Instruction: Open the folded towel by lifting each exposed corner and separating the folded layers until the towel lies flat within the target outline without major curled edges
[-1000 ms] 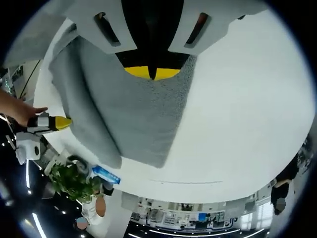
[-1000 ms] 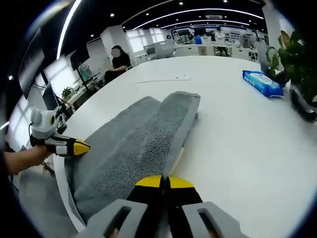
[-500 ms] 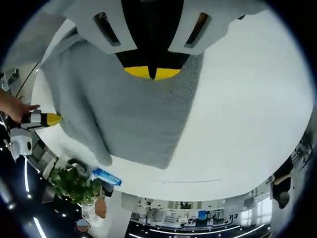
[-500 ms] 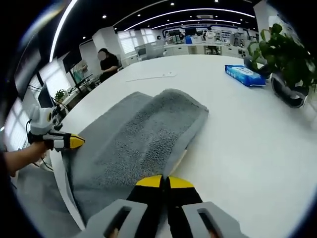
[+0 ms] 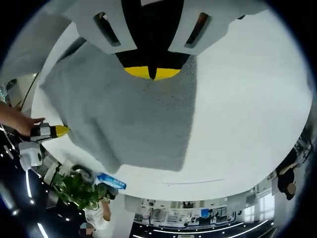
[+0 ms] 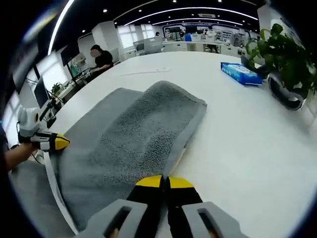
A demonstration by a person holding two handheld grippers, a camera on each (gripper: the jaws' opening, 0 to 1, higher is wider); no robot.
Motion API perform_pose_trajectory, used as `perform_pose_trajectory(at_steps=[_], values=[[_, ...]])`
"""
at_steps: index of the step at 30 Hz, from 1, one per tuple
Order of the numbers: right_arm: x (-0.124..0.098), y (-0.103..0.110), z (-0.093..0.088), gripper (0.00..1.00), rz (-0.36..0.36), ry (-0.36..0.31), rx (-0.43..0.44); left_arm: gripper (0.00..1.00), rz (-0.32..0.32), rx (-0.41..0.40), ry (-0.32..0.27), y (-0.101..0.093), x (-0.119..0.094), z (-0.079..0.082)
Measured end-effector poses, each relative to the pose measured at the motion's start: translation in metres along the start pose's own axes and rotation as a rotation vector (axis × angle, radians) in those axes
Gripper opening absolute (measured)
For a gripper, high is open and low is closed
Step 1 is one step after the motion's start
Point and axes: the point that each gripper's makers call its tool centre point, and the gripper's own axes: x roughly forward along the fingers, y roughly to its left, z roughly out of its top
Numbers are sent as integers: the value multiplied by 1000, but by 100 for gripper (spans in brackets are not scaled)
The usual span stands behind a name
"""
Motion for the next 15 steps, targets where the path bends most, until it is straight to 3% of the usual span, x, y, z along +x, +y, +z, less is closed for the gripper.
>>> perform_pose_trajectory(at_steps=[15], values=[[23,-17,28,0,-23,-21,-69,0,53,33,-31,-4,5,4]])
